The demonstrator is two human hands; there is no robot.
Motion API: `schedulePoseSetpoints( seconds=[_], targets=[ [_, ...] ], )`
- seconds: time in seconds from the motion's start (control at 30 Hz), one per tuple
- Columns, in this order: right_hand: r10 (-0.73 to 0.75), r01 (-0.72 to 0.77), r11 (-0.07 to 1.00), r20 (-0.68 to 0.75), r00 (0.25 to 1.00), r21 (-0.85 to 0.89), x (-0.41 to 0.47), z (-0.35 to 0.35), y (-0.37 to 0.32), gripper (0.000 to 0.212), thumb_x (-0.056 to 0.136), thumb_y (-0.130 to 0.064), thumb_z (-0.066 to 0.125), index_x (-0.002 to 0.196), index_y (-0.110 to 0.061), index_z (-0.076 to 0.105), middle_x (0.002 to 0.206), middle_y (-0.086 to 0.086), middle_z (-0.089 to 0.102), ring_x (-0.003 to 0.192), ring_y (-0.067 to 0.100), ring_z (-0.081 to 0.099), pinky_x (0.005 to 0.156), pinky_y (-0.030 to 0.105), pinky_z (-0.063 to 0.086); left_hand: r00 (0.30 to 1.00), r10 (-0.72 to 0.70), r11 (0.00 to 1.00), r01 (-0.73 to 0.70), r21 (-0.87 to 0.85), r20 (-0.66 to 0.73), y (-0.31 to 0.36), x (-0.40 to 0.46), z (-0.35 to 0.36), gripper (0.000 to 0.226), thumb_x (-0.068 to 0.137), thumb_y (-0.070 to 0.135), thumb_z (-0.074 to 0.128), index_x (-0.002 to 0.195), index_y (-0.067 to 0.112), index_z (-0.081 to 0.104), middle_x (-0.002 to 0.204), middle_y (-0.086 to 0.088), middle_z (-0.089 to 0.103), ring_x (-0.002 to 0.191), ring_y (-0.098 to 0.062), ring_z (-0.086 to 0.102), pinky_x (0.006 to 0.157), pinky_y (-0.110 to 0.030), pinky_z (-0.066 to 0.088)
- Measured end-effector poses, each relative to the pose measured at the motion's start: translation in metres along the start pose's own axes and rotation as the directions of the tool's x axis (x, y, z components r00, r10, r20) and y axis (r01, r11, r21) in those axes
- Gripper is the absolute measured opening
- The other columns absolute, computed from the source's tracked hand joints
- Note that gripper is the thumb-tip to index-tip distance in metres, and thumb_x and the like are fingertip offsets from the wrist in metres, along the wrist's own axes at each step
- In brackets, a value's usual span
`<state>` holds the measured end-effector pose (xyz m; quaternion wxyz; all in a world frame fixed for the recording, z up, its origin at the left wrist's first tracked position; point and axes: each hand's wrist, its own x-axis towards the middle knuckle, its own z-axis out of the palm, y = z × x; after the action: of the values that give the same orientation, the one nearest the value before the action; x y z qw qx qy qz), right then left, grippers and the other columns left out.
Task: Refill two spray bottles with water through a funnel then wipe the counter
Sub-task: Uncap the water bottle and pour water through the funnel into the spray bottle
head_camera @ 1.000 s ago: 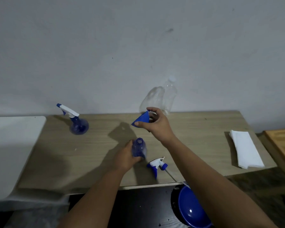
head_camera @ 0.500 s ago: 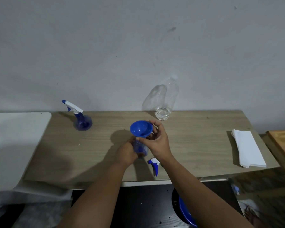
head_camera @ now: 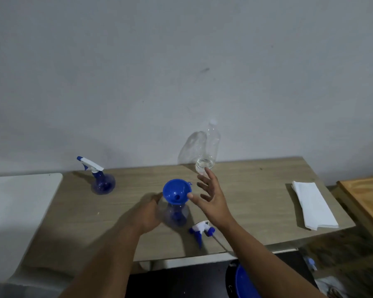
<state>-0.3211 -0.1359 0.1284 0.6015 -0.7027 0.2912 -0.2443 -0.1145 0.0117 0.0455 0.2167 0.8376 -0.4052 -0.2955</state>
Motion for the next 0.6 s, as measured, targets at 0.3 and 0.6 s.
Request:
schedulePoseSetpoints(
  seconds=[0.3, 0.6],
  targets=[
    [-0.19, 0.073, 0.918, -0.271, 0.943, -0.389, 0.131, -0.071, -0.089, 0.05, 0.097, -0.039, 0.069, 0.144, -0.025, 0.055, 0.139, -0.003, 0.061, 0.128, 0.015, 0.058, 0.106, 0.038, 0.05, 0.899, 0.059, 0.998, -0.054, 0.025, -0.434, 0.131, 0.055, -0.118, 0.05, 0.095, 0.033, 0.06, 0.143, 0.021, 0.051, 0.14, -0.002, 0.057, 0.123, -0.021, 0.056, 0.098, -0.035, 0.046],
    [-0.101, 0.026, 0.831, -0.105, 0.989, -0.555, 0.201, -0.075, -0.083, 0.042, 0.095, -0.041, 0.071, 0.131, -0.021, 0.064, 0.125, -0.001, 0.071, 0.117, 0.024, 0.066, 0.097, 0.041, 0.055, 0.975, 0.125, 0.965, -0.162, -0.207, -0.183, 0.224, 0.147, -0.079, 0.1, 0.071, 0.049, 0.086, 0.153, 0.027, 0.033, 0.153, 0.004, 0.045, 0.14, -0.021, 0.044, 0.11, -0.035, 0.041]
  ],
)
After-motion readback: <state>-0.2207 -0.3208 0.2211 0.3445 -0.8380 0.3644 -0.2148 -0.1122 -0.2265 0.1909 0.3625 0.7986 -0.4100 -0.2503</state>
